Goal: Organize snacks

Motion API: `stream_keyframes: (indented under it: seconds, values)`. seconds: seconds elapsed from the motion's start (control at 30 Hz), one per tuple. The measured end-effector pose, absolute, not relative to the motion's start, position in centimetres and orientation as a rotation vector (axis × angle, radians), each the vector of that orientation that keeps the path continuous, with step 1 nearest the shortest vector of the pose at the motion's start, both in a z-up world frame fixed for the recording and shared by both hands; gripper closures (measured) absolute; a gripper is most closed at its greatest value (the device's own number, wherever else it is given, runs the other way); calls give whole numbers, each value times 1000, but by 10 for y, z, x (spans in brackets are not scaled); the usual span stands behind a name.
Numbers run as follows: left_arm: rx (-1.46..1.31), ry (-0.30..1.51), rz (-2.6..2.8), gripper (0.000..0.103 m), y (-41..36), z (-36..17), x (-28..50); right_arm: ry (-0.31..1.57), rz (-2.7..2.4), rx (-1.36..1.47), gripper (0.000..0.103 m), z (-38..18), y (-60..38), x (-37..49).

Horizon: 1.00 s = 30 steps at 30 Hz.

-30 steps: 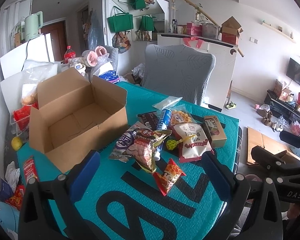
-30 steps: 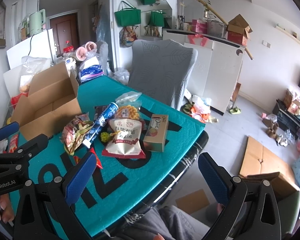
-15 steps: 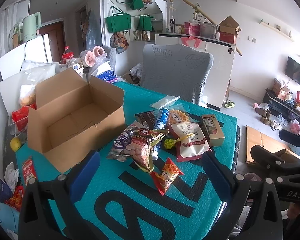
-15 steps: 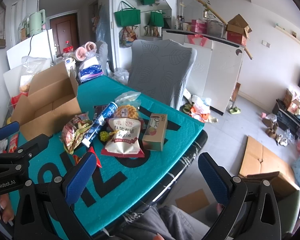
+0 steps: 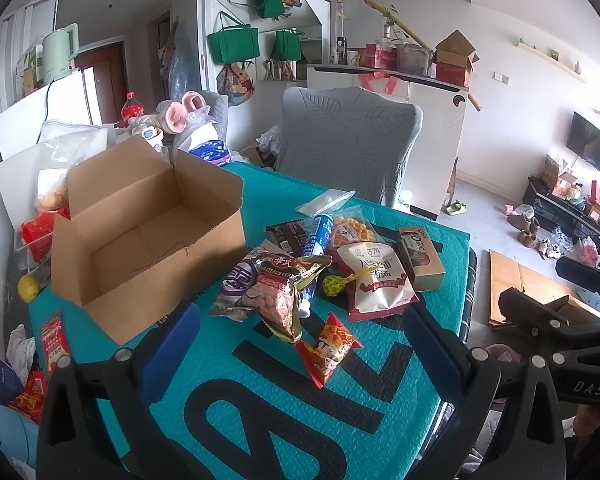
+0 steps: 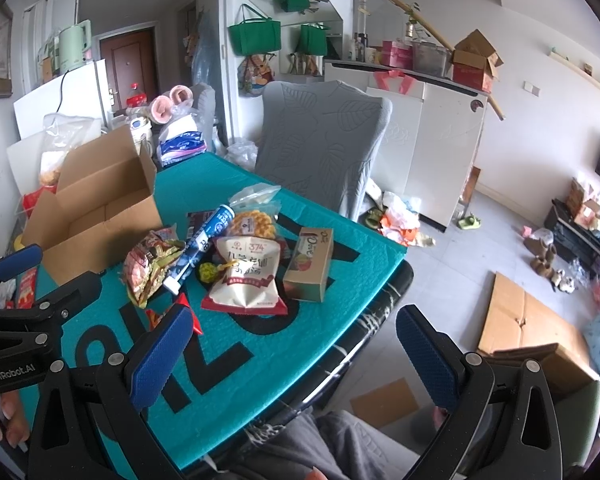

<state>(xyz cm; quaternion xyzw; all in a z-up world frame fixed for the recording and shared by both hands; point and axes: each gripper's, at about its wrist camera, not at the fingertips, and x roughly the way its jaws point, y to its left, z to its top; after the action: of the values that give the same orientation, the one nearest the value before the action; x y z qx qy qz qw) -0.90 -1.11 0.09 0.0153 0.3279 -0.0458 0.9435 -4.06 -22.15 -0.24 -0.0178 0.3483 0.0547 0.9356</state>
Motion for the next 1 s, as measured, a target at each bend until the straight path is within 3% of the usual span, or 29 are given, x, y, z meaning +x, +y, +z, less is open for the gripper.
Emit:
stream_keyframes:
  seconds: [1.0]
  values:
    - [21,690,-187,0,-9,-14,0,733,237,-12,0,-30,-217,-14]
